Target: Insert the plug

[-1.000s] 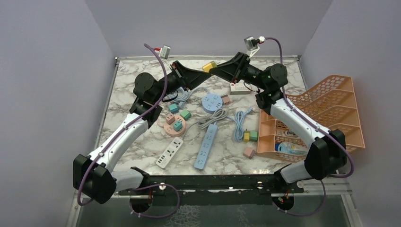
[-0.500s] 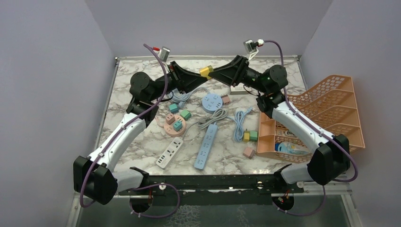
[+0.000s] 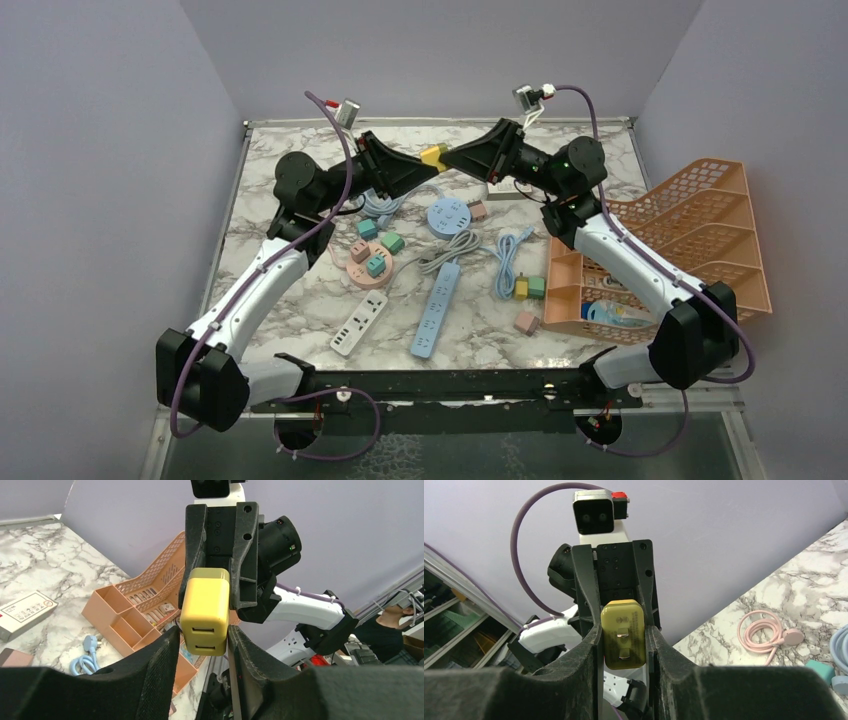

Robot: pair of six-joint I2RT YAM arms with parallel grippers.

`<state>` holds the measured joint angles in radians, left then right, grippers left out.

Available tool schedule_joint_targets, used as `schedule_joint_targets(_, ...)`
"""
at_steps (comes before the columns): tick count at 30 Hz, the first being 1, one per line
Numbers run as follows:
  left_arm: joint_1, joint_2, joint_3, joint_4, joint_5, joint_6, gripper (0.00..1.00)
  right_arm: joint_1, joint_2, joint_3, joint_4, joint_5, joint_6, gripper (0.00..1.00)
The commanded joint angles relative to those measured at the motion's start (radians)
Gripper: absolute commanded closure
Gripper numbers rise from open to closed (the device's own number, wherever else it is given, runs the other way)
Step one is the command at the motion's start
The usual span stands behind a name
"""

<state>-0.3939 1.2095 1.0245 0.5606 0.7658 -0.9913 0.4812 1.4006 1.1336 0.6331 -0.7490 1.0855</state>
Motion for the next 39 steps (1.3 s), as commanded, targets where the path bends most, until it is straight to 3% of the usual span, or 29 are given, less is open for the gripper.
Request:
schedule_joint_targets(1, -0.001, 0.028, 0.046, 0.035, -0.030, -0.023, 0.57, -0.001, 0.016, -0.006, 0.071, -0.023, 0.030, 0.89)
schedule_joint_targets(10, -0.002, 0.027, 0.030, 0.035, -0.081, -0.031, 0.57, -0.001, 0.008, -0.031, 0.091, -0.050, 0.017, 0.87)
schedule_joint_targets(12, -0.003, 0.027, 0.028, 0.036, -0.081, -0.024, 0.69, -0.001, 0.008, -0.034, 0.090, -0.058, 0.021, 0.85)
schedule_joint_targets(13, -0.003, 0.028, 0.029, 0.036, -0.078, -0.019, 0.80, -0.001, 0.008, -0.032, 0.085, -0.061, 0.023, 0.83)
schedule_joint_targets(14, -0.003, 0.028, 0.027, 0.035, -0.074, -0.008, 0.94, -0.001, 0.008, -0.029, 0.074, -0.063, 0.022, 0.77)
schedule_joint_targets(15, -0.001, 0.027, 0.024, 0.035, -0.064, 0.011, 1.00, -0.001, 0.008, -0.026, 0.053, -0.062, 0.014, 0.67)
schedule_joint_targets(18, 0.030, 0.001, -0.001, 0.001, -0.025, 0.110, 1.00, -0.004, -0.024, -0.041, -0.088, -0.001, -0.057, 0.37)
schedule_joint_targets(21, 0.077, -0.039, -0.014, -0.160, 0.031, 0.320, 1.00, -0.022, -0.086, -0.099, -0.183, 0.074, -0.141, 0.26)
schedule_joint_targets(25, 0.086, -0.050, 0.092, -0.721, -0.058, 0.857, 1.00, -0.029, -0.171, -0.135, -0.367, 0.198, -0.277, 0.23)
schedule_joint_targets(26, 0.086, -0.036, 0.122, -0.885, -0.098, 0.953, 1.00, -0.029, -0.187, -0.138, -0.414, 0.226, -0.318, 0.23)
schedule_joint_targets(28, 0.086, -0.006, 0.164, -1.061, -0.171, 1.089, 1.00, -0.029, -0.214, -0.143, -0.504, 0.301, -0.356, 0.24)
schedule_joint_targets(33, 0.062, 0.021, 0.152, -1.133, -0.262, 1.072, 1.00, -0.029, -0.239, -0.135, -0.728, 0.526, -0.414, 0.27)
schedule_joint_targets(39, -0.093, 0.139, 0.172, -1.151, -0.319, 0.840, 1.00, -0.029, -0.206, -0.153, -0.855, 0.601, -0.454, 0.37)
